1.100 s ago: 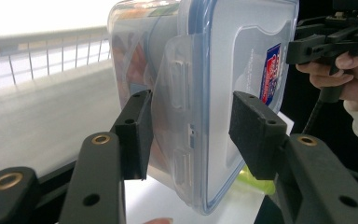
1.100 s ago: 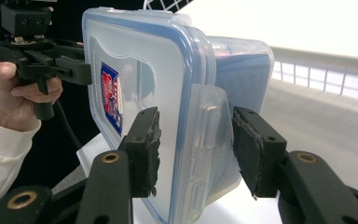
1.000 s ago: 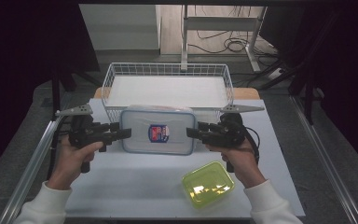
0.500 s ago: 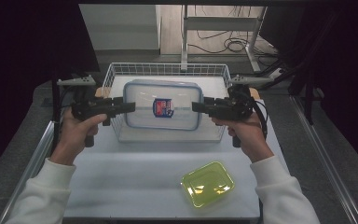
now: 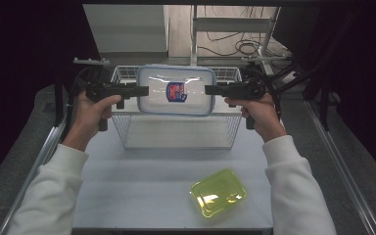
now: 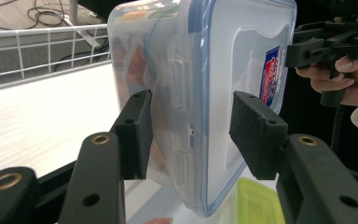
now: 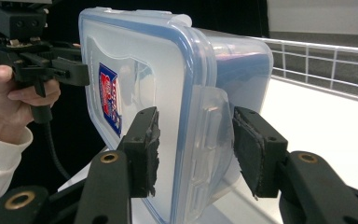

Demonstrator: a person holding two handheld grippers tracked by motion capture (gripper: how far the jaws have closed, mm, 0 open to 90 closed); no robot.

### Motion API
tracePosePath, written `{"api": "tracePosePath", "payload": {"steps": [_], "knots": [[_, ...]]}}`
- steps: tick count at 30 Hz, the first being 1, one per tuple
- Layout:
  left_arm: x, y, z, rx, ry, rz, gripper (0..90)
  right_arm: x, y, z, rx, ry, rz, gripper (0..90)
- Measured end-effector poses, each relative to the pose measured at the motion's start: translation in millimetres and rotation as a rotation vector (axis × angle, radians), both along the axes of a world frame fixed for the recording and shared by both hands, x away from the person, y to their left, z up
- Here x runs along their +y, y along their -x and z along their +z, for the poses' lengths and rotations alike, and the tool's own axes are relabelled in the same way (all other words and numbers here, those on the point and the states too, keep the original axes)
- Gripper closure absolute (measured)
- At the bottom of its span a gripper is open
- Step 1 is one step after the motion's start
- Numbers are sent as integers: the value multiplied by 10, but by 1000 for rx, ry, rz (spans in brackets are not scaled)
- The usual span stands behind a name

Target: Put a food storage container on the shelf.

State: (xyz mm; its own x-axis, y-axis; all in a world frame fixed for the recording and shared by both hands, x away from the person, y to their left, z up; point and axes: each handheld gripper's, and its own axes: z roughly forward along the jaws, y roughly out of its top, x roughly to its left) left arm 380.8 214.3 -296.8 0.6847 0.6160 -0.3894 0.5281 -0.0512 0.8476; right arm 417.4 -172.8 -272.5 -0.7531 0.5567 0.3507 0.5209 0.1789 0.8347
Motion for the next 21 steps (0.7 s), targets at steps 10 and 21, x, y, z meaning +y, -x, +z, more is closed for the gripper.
{"api": "tracePosePath", "payload": {"steps": [10, 21], "knots": [[-55, -282, -171, 64, -8, -7, 498, -47, -292, -155, 56, 2, -15, 513], [-30, -446, -201, 112, 42, 13, 478, -40, -440, -228, 93, -75, -73, 497]]}}
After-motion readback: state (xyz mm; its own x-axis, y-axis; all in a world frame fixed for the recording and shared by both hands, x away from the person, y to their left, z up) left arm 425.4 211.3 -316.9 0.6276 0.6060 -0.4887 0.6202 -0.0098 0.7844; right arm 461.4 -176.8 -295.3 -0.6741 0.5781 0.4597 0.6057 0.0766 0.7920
